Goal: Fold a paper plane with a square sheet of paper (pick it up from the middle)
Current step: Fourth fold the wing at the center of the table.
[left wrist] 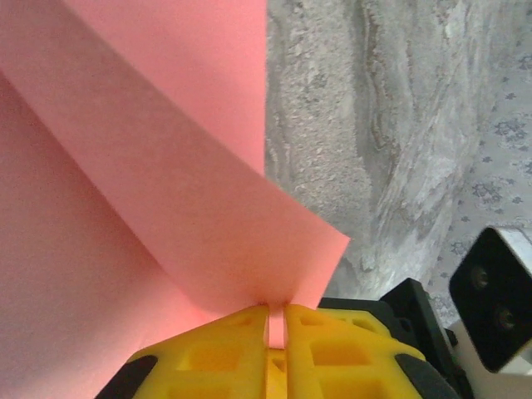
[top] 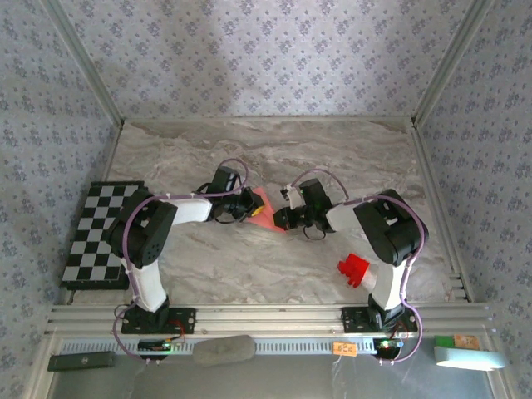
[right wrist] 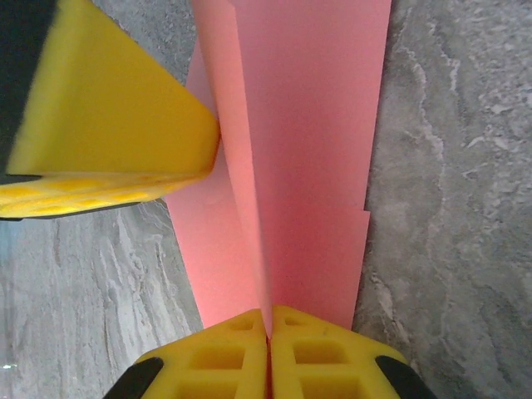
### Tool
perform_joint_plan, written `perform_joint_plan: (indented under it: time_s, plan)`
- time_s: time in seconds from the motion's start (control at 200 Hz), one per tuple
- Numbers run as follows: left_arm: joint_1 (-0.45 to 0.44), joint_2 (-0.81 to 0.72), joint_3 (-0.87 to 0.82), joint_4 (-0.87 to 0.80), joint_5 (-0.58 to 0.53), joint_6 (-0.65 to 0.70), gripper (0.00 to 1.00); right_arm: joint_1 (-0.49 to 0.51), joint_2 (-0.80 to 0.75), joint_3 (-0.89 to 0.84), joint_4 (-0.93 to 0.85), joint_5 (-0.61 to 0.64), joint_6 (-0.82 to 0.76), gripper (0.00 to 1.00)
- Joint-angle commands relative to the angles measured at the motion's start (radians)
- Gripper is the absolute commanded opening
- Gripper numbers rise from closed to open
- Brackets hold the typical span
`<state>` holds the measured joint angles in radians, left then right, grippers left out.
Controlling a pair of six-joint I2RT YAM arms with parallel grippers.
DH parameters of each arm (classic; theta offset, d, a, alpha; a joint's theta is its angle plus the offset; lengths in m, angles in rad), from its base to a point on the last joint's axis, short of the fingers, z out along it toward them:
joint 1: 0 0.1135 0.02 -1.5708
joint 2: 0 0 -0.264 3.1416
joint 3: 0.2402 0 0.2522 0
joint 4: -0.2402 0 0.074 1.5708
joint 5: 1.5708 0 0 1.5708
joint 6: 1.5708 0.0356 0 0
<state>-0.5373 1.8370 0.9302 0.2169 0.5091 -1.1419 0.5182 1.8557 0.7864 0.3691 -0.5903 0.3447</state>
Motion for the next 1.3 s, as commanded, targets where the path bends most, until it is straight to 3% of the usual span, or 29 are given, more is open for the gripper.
perform_joint_plan:
  time_s: [0.0,0.37,0.82,1.299]
  plan:
    - [-0.007,-0.003,0.003,0.048,0.026,0.000,0.12,-0.008,0.043,0.016,-0.061,-0.020,0.029,0.10]
    - [-0.007,0.014,0.001,0.054,0.035,0.001,0.12,-0.021,0.072,0.038,-0.101,-0.090,0.062,0.11]
    - [-0.012,0.060,0.034,0.052,0.060,0.002,0.11,-0.023,0.056,0.069,-0.154,-0.107,0.046,0.20]
    - [-0.012,0.052,0.031,0.032,0.050,0.007,0.11,-0.033,0.086,0.110,-0.237,-0.150,0.071,0.18]
